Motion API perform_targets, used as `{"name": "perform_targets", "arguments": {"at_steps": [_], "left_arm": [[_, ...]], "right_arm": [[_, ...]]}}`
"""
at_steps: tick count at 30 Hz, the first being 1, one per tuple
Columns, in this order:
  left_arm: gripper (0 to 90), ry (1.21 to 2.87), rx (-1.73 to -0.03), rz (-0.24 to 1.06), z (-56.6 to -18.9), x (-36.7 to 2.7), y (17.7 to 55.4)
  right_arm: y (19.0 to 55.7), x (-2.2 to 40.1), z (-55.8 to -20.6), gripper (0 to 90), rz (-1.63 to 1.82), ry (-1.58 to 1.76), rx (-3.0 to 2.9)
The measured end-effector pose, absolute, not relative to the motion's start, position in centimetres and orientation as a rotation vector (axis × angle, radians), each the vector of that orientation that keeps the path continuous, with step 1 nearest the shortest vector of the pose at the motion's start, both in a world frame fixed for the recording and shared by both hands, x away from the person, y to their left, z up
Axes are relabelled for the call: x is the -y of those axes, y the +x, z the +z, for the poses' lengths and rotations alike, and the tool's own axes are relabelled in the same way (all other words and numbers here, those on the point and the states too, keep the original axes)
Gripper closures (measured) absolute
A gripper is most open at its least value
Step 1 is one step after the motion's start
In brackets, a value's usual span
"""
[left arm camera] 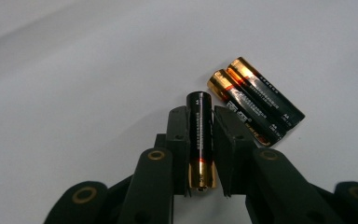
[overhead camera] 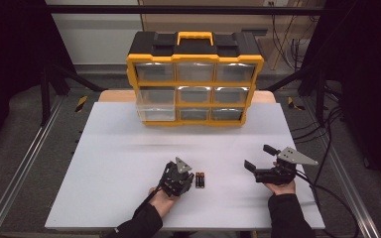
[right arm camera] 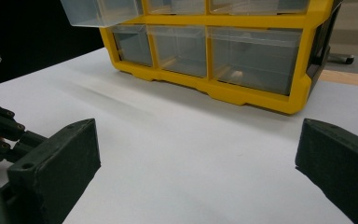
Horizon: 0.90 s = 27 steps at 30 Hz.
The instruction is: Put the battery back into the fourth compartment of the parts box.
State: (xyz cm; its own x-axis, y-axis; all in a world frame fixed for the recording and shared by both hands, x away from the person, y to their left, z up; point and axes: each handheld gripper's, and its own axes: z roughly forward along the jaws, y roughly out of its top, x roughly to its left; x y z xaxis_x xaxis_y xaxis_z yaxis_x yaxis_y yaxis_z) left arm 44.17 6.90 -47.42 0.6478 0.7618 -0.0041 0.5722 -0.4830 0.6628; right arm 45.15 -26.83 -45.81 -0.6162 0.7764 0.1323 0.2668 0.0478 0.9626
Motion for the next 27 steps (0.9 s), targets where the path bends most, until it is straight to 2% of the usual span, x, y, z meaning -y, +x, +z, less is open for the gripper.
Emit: {"name": "perform_targets", "arguments": {"at_steps": [9,27], "left_arm": [[76.1,2.199,-1.02,0.353,-47.1,-7.5,44.5],[76.1,2.083,-0.97,0.367,-42.5,-10.8,44.8]], "right_arm": [[45.2,26.8,-45.8,0.3,1.599,1.043,-1.906],[45.2,26.9,-45.8,0.3,1.597,1.04,-1.908]]}}
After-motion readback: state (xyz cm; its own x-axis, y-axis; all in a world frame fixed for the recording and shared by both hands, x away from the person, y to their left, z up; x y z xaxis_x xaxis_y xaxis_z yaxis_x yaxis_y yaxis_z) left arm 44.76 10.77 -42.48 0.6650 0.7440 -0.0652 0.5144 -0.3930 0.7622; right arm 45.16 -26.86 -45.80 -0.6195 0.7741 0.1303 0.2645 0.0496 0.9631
